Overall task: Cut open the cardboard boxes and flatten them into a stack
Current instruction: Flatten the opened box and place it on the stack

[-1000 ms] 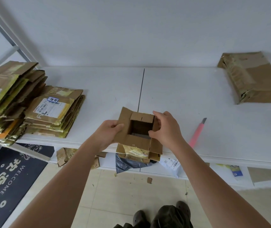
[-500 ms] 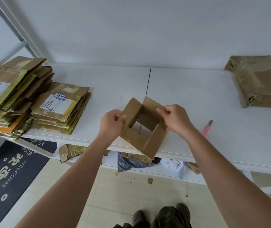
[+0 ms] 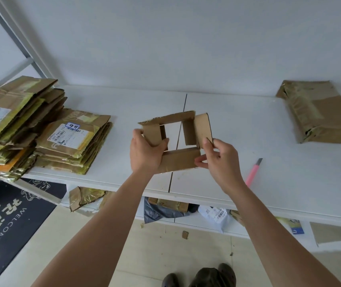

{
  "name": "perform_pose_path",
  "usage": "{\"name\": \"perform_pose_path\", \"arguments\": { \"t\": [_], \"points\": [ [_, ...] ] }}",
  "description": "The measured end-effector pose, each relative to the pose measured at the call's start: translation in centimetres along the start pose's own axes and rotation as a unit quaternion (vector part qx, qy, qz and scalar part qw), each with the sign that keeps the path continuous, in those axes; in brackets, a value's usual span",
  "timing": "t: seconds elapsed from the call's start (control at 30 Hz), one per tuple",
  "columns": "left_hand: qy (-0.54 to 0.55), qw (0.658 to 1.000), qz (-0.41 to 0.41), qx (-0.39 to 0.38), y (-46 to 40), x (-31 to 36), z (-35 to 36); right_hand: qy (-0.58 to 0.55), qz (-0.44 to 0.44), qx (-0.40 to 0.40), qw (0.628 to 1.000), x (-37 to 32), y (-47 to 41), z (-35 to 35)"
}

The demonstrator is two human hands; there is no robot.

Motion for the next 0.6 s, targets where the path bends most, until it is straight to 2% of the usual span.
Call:
{"name": "perform_pose_path", "arguments": {
  "t": [0.07,0.13,0.23,0.3,0.37,0.5,0.53,0.6],
  "points": [
    [0.027,0.998,-0.012,-0.046,0.2,-0.7,0.7,-0.013,0.011,-0.016,1.000,1.0,0.2,-0.1],
    [0.121,0.982,-0.024,-0.143,0.7,-1.5,2.1,0.002,0.020,-0.023,1.000,2.1,0.1,-0.6],
    [0.270,0.935,-0.051,-0.224,0.9,-2.8,2.2,0.090,0.010,-0.040,0.995,3.6,-0.4,-1.4],
    [0.332,0.902,-0.082,-0.265,0.9,-4.3,1.6,0.151,-0.037,-0.058,0.986,3.9,-0.4,-1.6],
    [0.377,0.864,-0.110,-0.315,1.5,-5.9,1.2,0.149,-0.098,-0.088,0.980,3.6,0.1,-1.2],
    [0.467,0.797,-0.188,-0.334,2.8,-9.7,0.8,0.160,-0.158,-0.163,0.961,3.7,1.0,0.9],
    [0.477,0.791,-0.206,-0.323,2.8,-10.6,0.7,0.192,-0.158,-0.177,0.952,4.4,1.0,1.6],
    [0.441,0.816,-0.231,-0.292,2.6,-12.2,0.7,0.246,-0.137,-0.205,0.937,6.0,1.1,2.8]
  ]
}}
Point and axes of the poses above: each hand's wrist, its own y-axis away from the middle knuckle, its own z-axis out of the palm, x = y × z, the point moved 9 cm from there along -y, towards the middle knuckle, and after that the axes turned 5 degrees about -x, right-handed, at the moved point
